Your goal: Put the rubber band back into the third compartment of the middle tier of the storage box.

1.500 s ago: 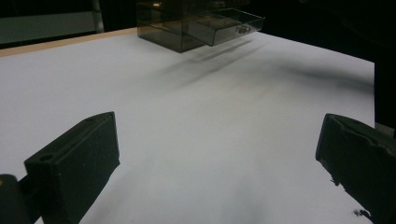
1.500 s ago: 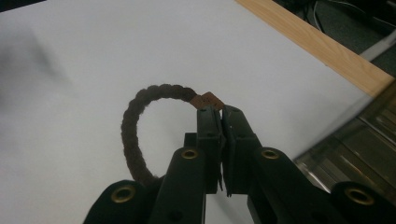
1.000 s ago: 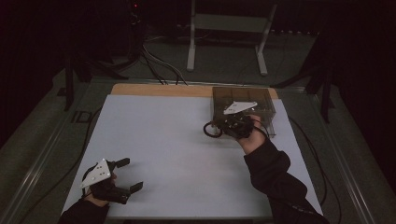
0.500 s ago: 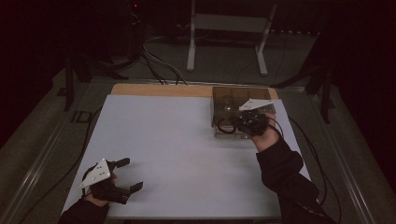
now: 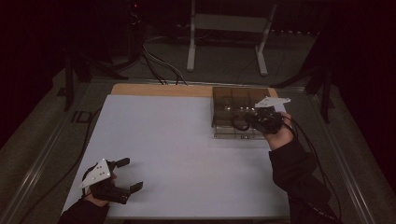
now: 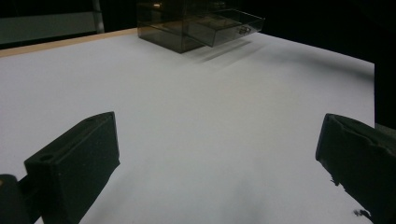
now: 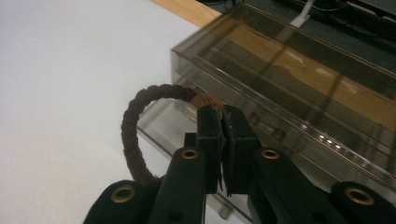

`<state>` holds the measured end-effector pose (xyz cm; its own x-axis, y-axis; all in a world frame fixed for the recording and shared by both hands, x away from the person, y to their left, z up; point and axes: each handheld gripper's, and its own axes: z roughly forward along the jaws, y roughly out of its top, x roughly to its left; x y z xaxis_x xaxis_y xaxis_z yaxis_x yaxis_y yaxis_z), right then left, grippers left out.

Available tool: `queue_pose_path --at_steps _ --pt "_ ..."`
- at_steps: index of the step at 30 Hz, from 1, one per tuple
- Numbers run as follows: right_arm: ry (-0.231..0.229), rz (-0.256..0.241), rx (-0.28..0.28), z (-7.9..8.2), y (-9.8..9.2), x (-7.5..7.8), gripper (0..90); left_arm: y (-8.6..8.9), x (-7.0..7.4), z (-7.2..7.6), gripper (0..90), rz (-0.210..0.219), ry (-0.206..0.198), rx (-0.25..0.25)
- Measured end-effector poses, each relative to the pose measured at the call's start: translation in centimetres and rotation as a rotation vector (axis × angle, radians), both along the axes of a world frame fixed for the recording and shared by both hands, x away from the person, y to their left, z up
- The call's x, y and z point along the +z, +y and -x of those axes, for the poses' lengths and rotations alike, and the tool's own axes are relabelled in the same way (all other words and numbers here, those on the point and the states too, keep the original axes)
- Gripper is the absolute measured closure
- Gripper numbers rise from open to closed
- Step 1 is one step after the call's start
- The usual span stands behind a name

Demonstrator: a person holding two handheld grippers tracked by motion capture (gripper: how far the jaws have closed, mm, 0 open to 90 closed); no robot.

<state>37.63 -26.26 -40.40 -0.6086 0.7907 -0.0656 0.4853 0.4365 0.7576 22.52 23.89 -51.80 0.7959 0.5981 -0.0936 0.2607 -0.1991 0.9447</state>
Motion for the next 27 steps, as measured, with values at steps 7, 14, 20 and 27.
queue_pose_path --at_steps 7,14,20,27 --pt "0.002 0.006 -0.041 -0.1 -1.7 0.0 86.4 0.0 0.0 0.0 0.3 -0.001 0.0 0.0" --pt "0.01 0.003 -0.094 -0.3 -3.8 -0.1 86.4 0.0 0.0 0.0 0.3 -0.002 0.0 0.001" --pt "0.023 0.004 -0.128 -0.5 -5.2 -0.5 86.4 0.0 0.0 0.0 0.3 -0.002 0.0 0.001" --pt "0.041 0.01 -0.152 -0.8 -6.2 -1.3 86.4 0.0 0.0 0.0 0.3 -0.001 0.0 0.001"
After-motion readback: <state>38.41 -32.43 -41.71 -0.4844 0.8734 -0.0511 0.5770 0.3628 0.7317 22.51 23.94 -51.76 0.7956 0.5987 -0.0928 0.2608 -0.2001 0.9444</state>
